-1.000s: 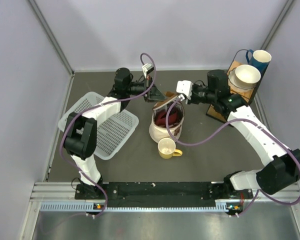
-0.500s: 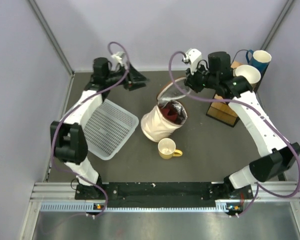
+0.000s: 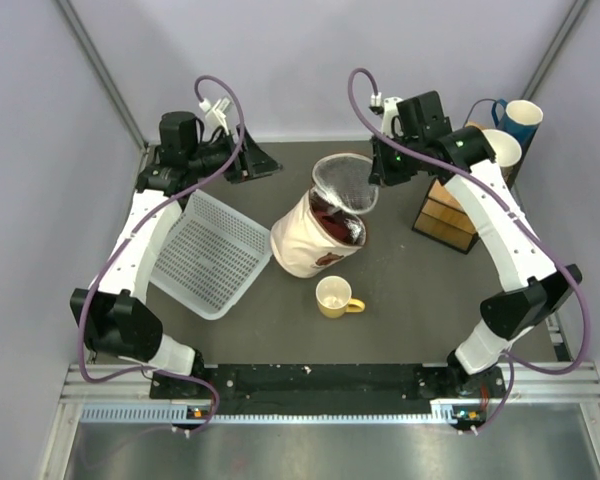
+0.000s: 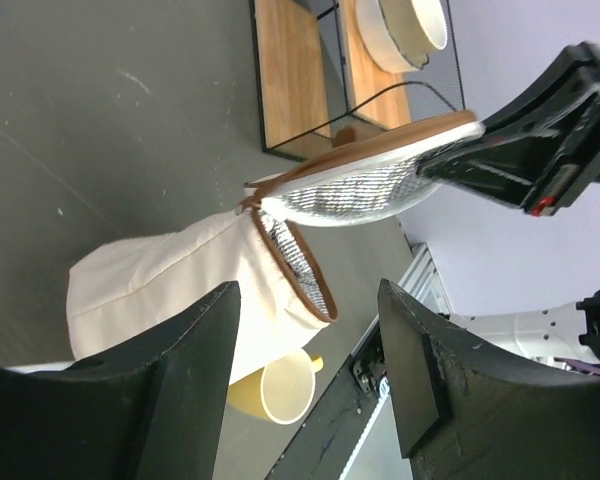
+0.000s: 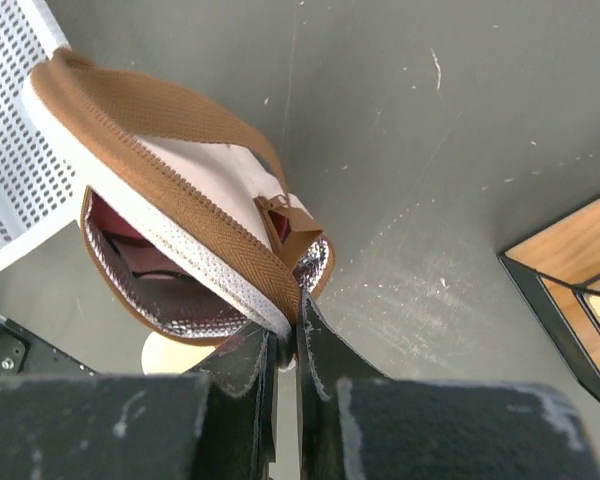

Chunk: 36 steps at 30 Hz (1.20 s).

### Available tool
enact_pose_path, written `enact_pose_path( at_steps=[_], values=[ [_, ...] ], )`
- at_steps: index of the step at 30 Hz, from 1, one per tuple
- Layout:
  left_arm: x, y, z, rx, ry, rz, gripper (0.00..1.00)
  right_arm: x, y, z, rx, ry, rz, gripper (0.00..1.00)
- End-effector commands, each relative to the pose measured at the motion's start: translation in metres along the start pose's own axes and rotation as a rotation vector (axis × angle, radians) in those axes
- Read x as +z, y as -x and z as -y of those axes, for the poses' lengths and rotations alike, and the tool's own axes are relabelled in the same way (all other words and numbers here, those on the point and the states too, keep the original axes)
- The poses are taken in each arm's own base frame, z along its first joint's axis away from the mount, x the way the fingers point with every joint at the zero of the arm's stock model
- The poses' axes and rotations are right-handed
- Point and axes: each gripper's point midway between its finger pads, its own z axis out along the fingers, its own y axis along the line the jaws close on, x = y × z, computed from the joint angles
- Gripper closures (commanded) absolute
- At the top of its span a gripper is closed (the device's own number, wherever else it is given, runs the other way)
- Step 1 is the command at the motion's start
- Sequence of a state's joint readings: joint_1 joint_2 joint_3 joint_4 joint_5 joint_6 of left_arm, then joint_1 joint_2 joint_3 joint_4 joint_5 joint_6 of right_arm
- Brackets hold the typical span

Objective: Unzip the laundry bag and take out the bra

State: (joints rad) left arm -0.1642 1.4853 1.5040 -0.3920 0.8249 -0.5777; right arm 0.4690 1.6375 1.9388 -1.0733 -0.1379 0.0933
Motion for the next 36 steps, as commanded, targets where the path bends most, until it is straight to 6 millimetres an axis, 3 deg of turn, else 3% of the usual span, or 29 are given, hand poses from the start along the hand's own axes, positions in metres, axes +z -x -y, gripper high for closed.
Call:
enact_pose_path(
  at_steps=[1, 7, 16, 19, 23, 24, 26, 29, 32, 36],
  values=[
    [-0.012, 0.001, 0.018, 0.078, -0.006, 0.005, 0.37, -0.050, 0.023, -0.005, 0.089, -0.049, 0.123, 1.00],
    [-0.009, -0.002, 0.022, 0.088, -0.017, -0.012, 0.38, -0.057, 0.011, 0.018, 0.106, -0.184, 0.092, 1.00],
    [-0.004, -0.016, 0.013, 0.090, 0.022, -0.037, 0.42, -0.057, -0.005, 0.026, 0.153, -0.235, 0.042, 1.00],
    [0.002, -0.022, 0.024, 0.110, 0.001, -0.054, 0.42, -0.052, -0.005, 0.030, 0.214, -0.250, 0.045, 1.00],
    [0.018, -0.036, 0.021, 0.141, 0.069, -0.089, 0.42, -0.035, -0.003, 0.026, 0.288, -0.223, 0.067, 1.00],
    [0.022, -0.038, 0.023, 0.147, 0.076, -0.095, 0.43, -0.031, -0.012, 0.024, 0.302, -0.213, 0.057, 1.00],
    [0.034, -0.051, 0.025, 0.156, 0.086, -0.131, 0.43, -0.026, -0.006, 0.021, 0.334, -0.180, 0.118, 1.00],
    [0.054, -0.058, 0.016, 0.156, 0.189, -0.128, 0.43, -0.024, -0.019, 0.019, 0.408, -0.167, 0.152, 1.00],
    [0.074, -0.061, -0.011, 0.144, 0.324, -0.116, 0.44, -0.019, -0.031, 0.025, 0.514, -0.193, 0.192, 1.00],
    [0.088, -0.064, -0.008, 0.181, 0.393, -0.104, 0.44, -0.015, -0.050, 0.025, 0.594, -0.198, 0.186, 1.00]
  ],
)
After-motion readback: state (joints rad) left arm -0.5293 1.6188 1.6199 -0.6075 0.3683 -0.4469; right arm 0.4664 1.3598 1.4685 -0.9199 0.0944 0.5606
